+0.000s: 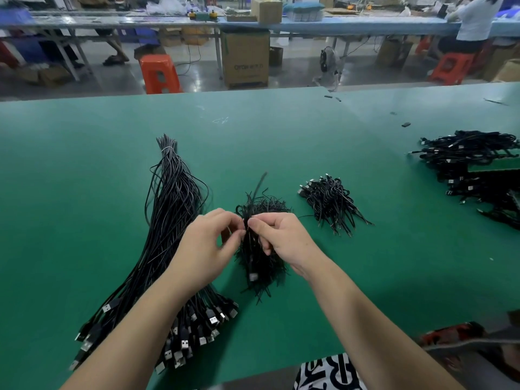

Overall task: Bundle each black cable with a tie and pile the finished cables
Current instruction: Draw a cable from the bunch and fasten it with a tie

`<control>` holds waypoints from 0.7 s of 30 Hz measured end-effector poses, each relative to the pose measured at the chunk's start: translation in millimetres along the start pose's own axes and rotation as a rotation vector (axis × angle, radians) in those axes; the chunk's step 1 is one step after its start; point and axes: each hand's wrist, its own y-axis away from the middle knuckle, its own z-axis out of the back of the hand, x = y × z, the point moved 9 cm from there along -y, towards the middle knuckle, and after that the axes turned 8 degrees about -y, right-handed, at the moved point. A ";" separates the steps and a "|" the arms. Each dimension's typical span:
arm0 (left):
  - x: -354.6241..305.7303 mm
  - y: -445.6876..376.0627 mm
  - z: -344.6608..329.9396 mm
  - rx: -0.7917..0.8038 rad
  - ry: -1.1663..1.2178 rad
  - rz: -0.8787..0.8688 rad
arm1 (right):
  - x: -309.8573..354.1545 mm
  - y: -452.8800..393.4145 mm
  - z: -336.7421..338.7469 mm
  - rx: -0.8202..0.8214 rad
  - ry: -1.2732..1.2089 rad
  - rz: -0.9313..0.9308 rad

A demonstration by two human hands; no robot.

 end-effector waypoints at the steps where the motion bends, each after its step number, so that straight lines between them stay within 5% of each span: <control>1: -7.7 1.1 0.0 -0.010 -0.077 -0.089 | 0.0 -0.1 0.6 -0.011 0.007 -0.001; 6: -18.7 4.1 -3.1 -0.056 -0.204 -0.231 | 4.3 1.9 -0.5 -0.018 -0.069 0.035; 15: 36.5 2.2 -19.2 0.069 0.510 0.392 | 12.0 7.3 -13.5 0.120 -0.164 0.043; 21: 20.0 -1.3 -5.5 0.058 0.295 0.213 | 18.8 7.5 -6.6 0.030 0.149 0.132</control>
